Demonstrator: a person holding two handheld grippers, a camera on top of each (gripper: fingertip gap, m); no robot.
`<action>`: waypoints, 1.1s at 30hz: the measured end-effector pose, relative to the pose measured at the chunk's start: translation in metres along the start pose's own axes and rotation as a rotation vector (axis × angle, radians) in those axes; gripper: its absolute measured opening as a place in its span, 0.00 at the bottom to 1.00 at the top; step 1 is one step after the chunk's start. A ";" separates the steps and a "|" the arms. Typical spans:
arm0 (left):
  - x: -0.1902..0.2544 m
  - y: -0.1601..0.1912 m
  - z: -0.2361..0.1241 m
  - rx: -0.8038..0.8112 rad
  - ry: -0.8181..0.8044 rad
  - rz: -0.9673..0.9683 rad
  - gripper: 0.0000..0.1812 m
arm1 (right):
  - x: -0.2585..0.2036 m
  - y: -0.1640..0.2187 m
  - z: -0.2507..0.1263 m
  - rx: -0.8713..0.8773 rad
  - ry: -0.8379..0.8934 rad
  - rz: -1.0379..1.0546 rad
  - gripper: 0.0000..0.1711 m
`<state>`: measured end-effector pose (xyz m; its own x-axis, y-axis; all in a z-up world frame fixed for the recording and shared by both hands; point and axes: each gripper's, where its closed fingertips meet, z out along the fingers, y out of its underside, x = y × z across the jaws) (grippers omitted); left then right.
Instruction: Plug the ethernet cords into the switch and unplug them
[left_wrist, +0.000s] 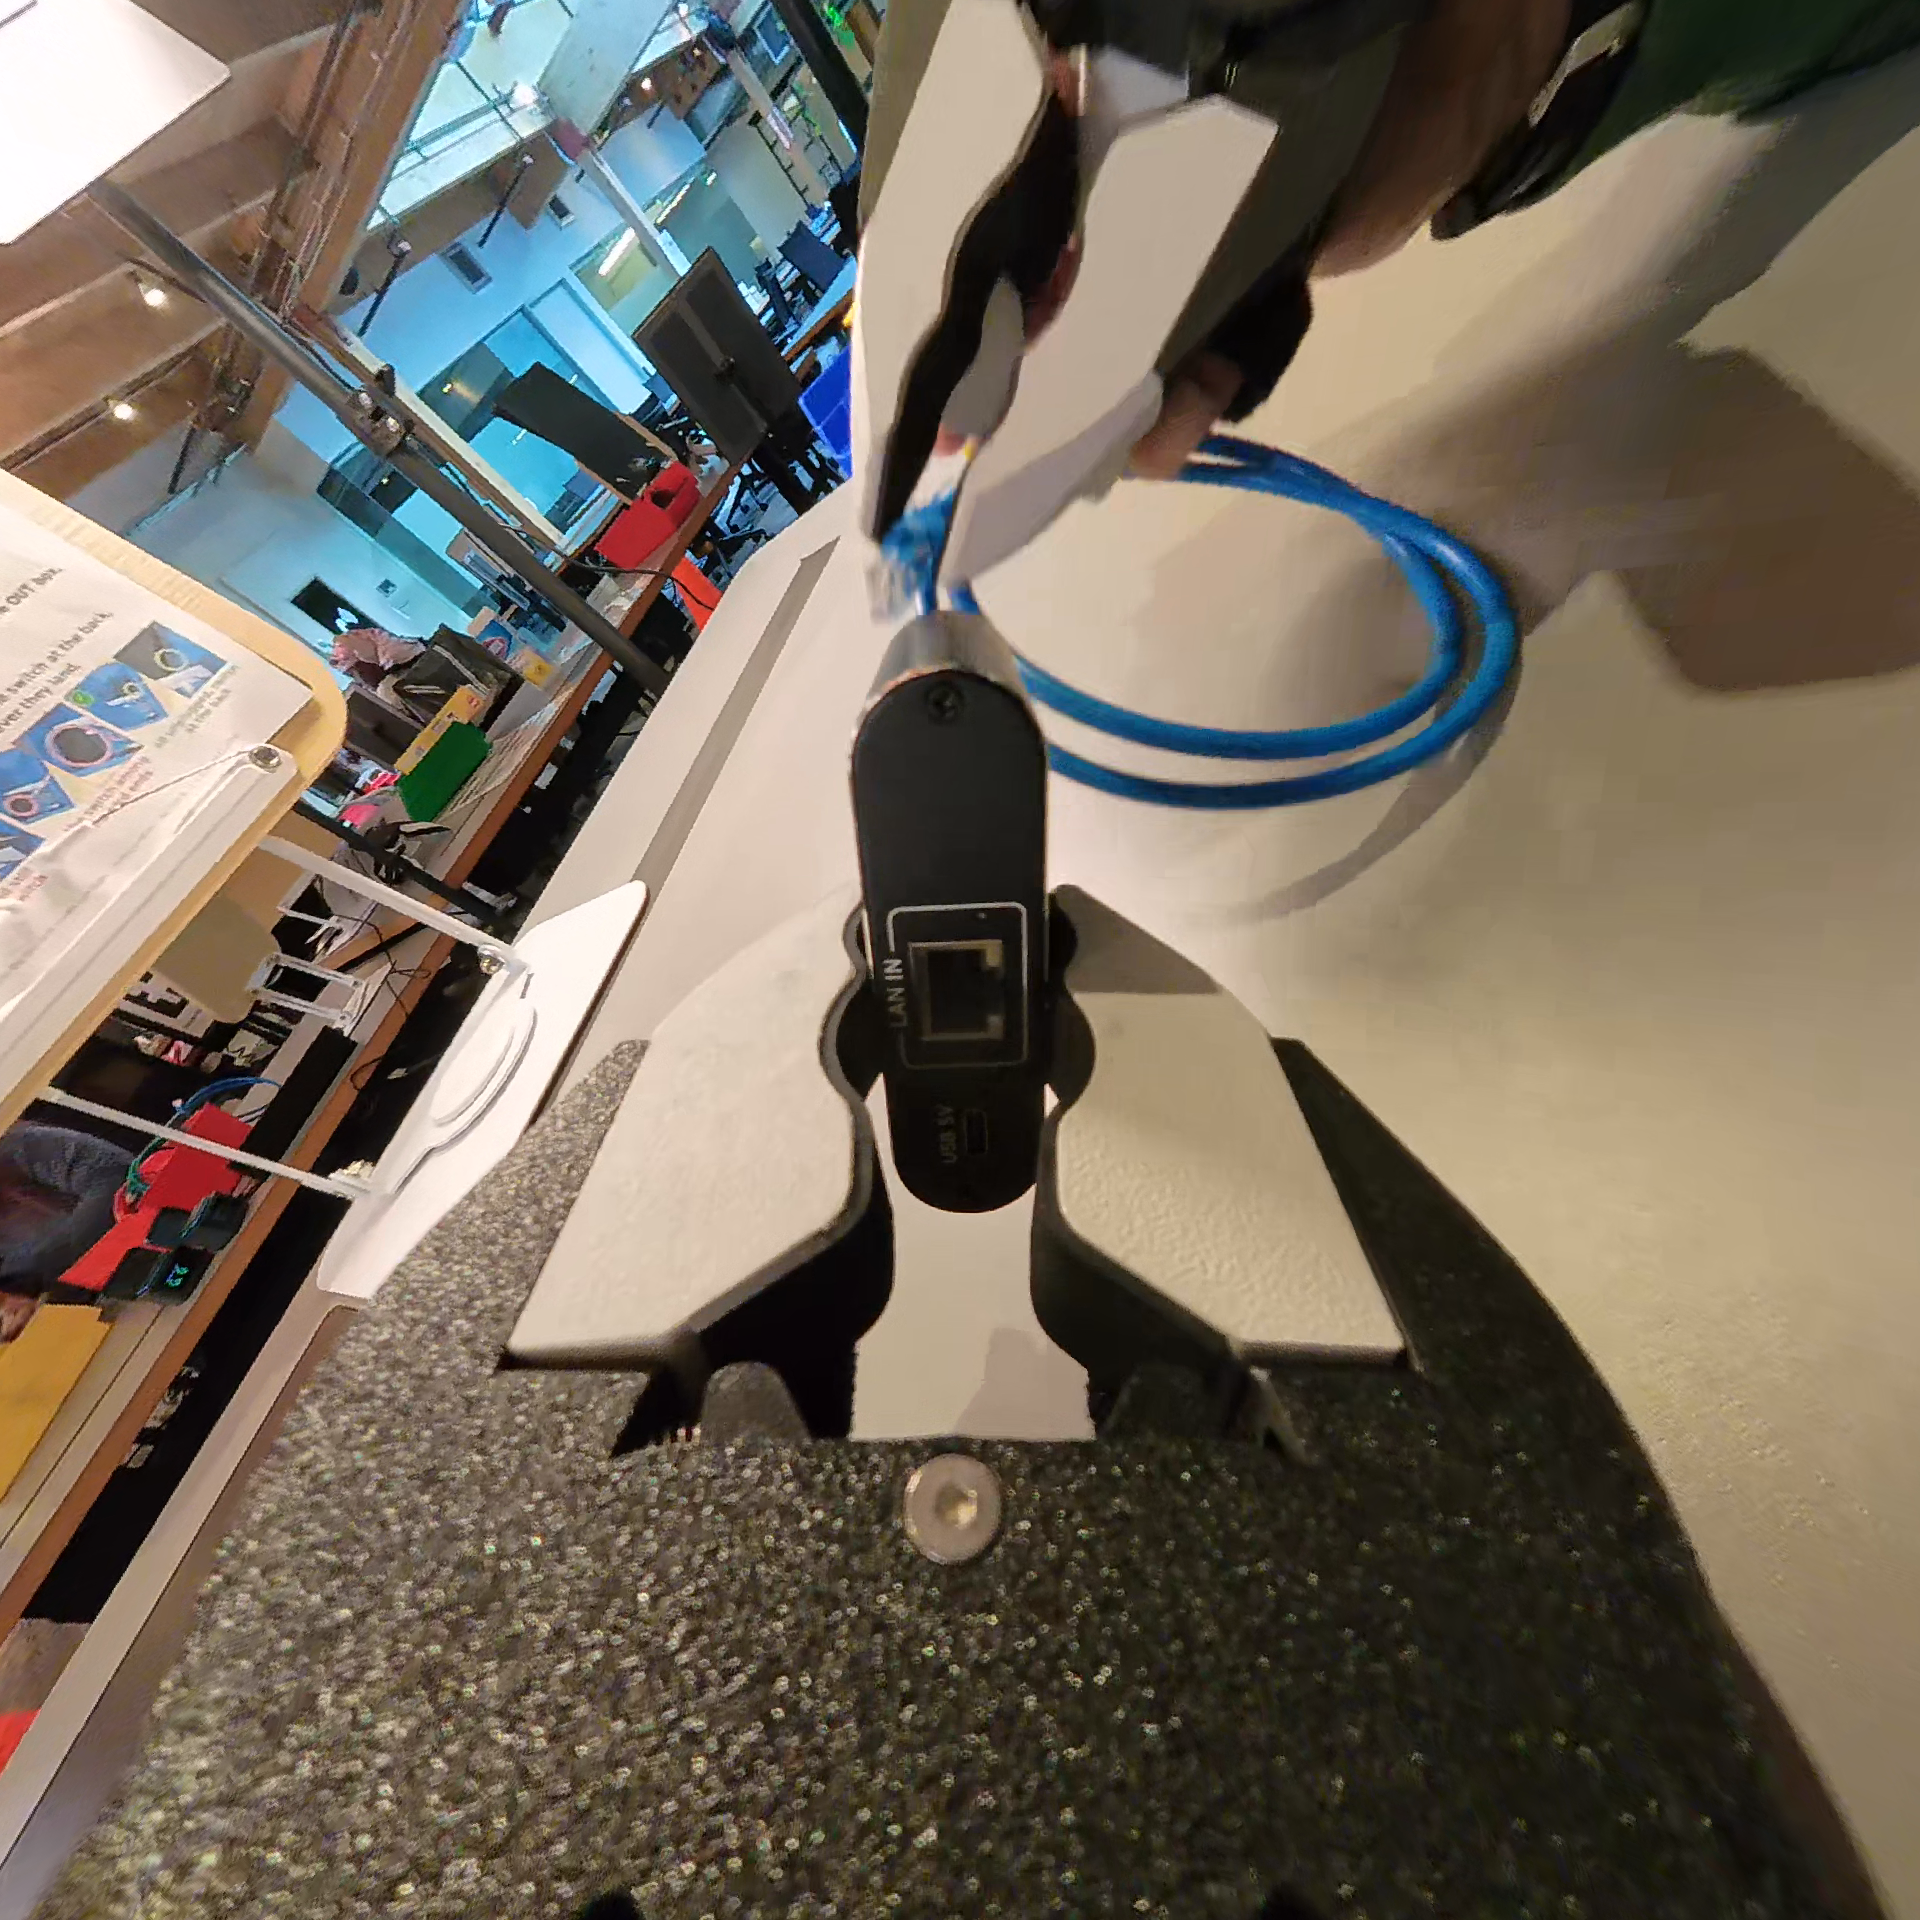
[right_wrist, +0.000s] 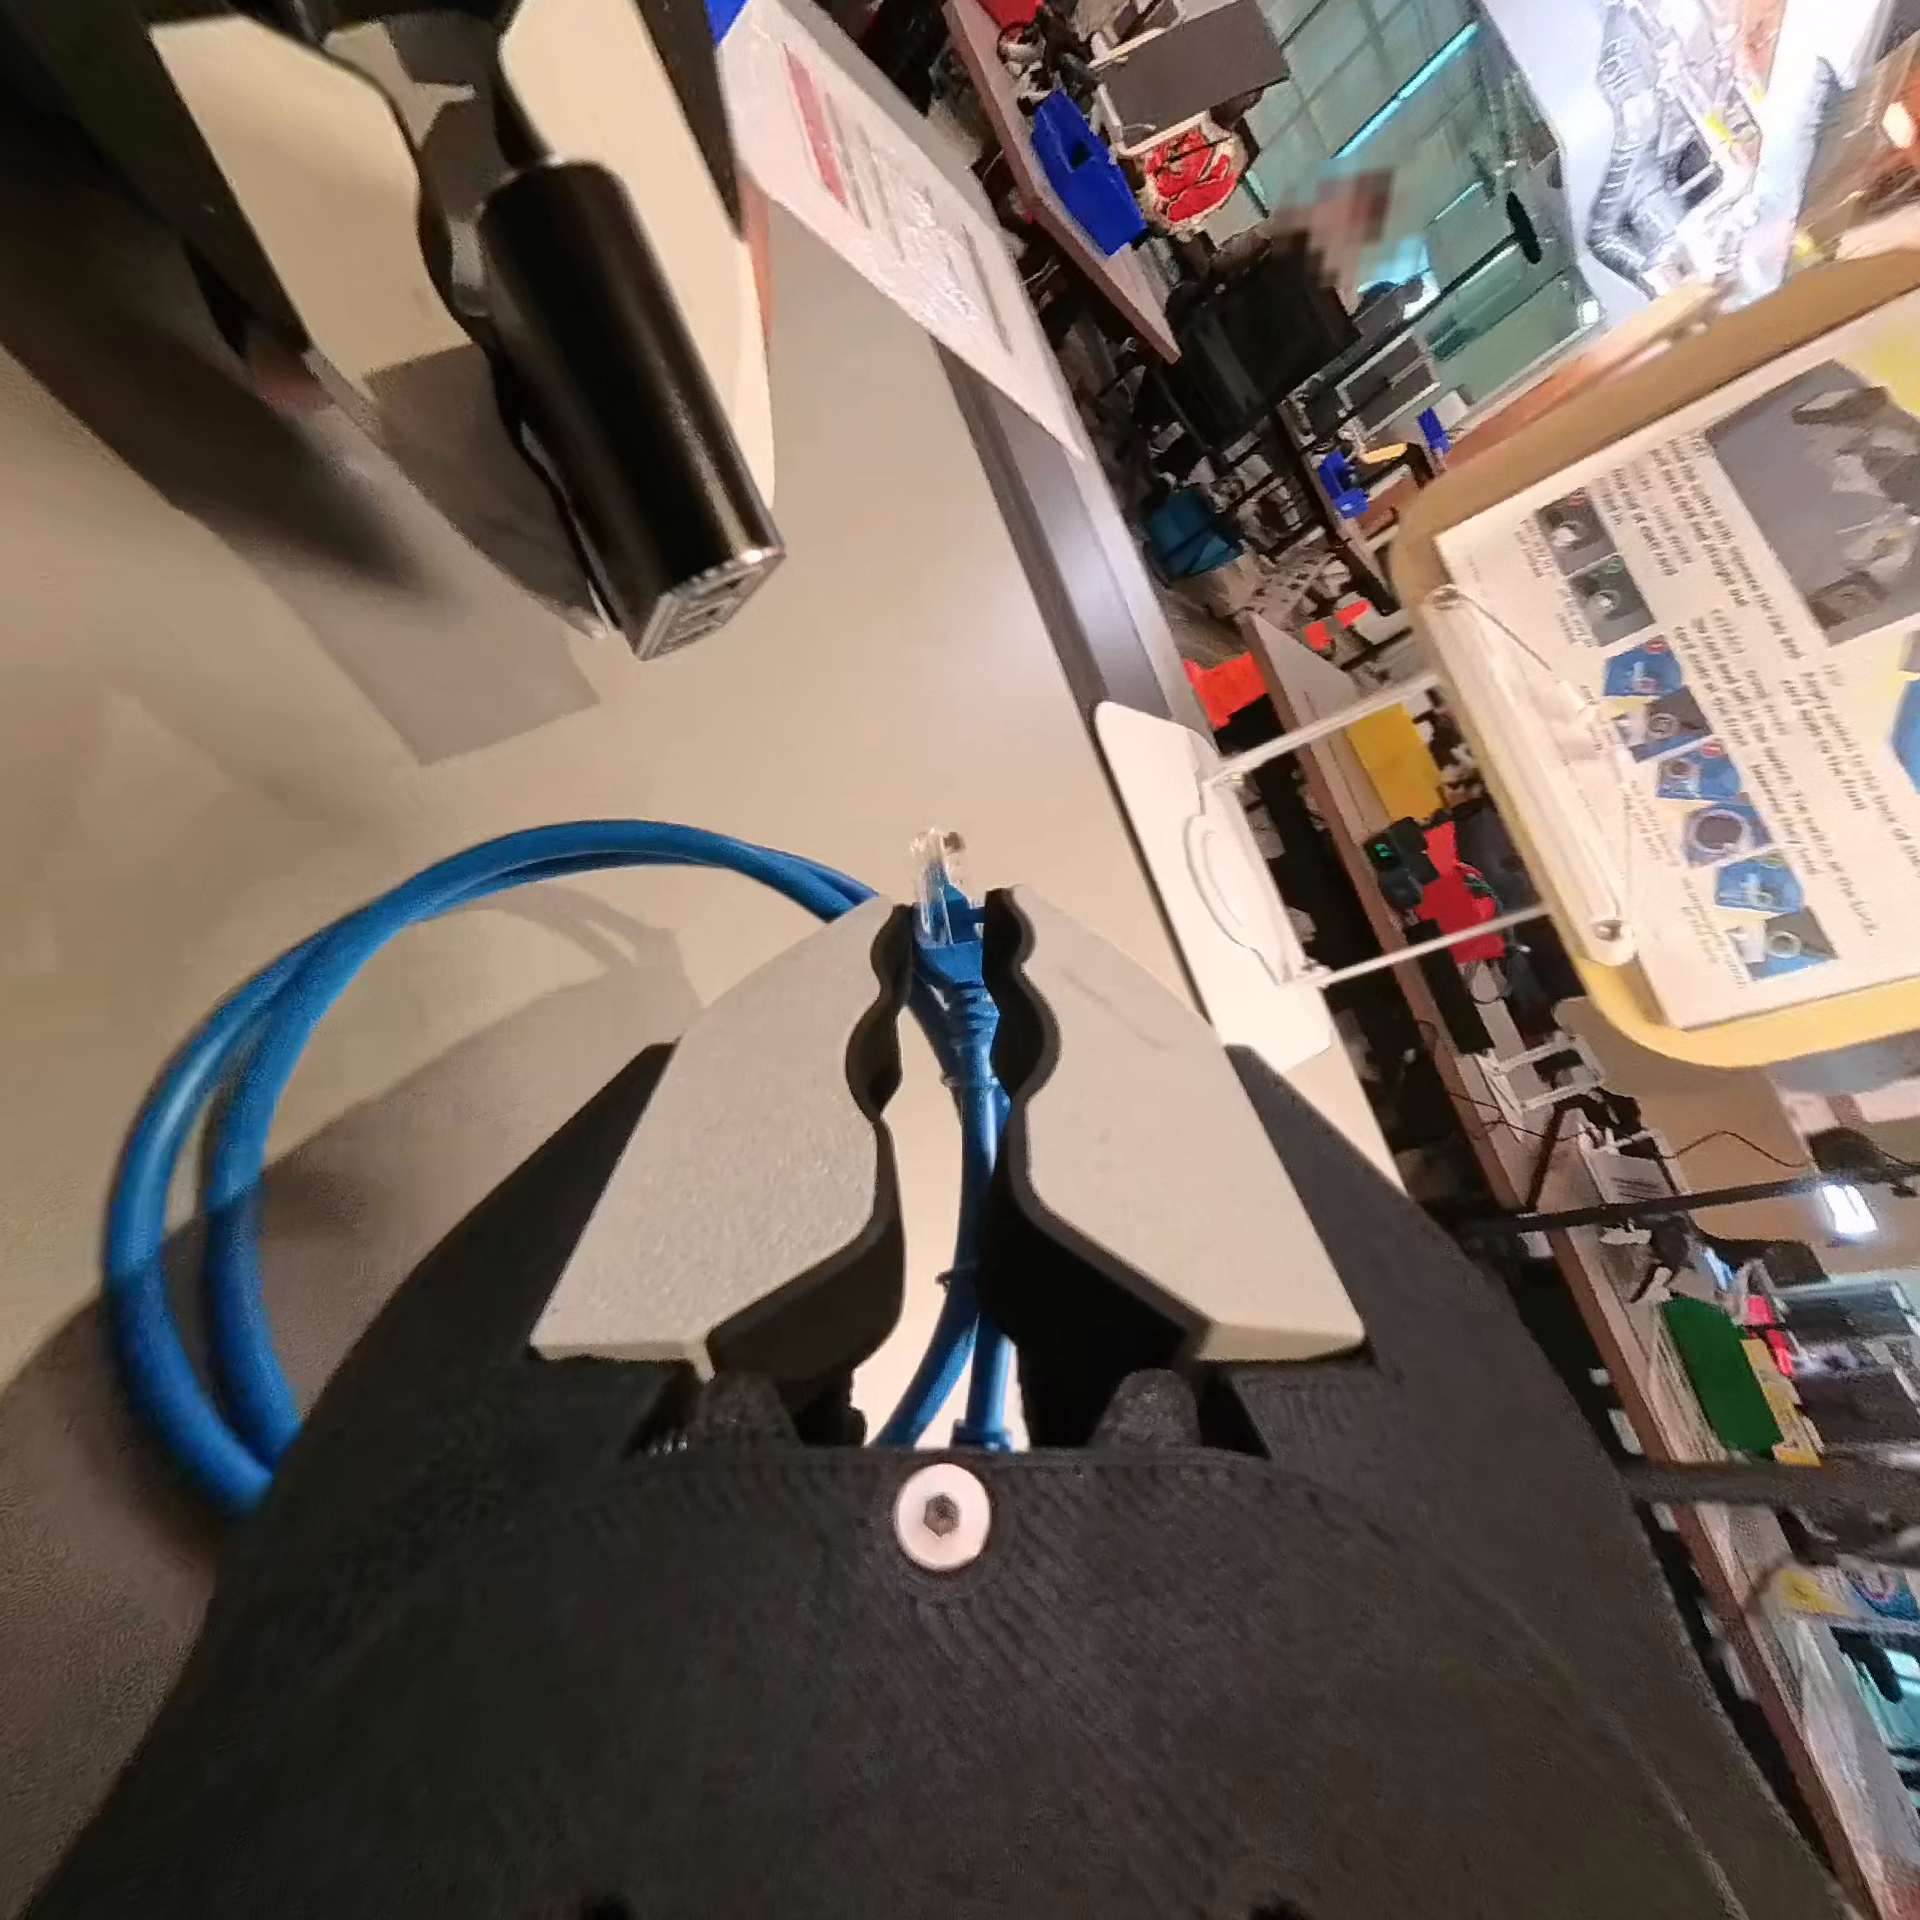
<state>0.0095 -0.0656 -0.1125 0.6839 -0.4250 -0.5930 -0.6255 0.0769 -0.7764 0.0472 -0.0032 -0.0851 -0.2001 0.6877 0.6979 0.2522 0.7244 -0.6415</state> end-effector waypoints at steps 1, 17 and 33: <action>-0.001 0.000 0.000 0.000 -0.005 -0.002 0.15 | 0.007 -0.001 -0.008 0.007 0.024 0.009 0.08; -0.012 0.004 0.000 -0.017 -0.086 0.004 0.15 | 0.201 0.078 -0.278 -0.317 0.509 -0.114 0.08; -0.011 0.005 0.002 -0.030 -0.097 0.026 0.15 | 0.126 0.238 -0.299 -0.458 -0.059 0.234 0.08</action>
<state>-0.0002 -0.0588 -0.1103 0.7000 -0.3334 -0.6316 -0.6530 0.0592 -0.7550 0.3648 0.2415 -0.0550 -0.1383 0.8398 0.5249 0.6827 0.4648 -0.5638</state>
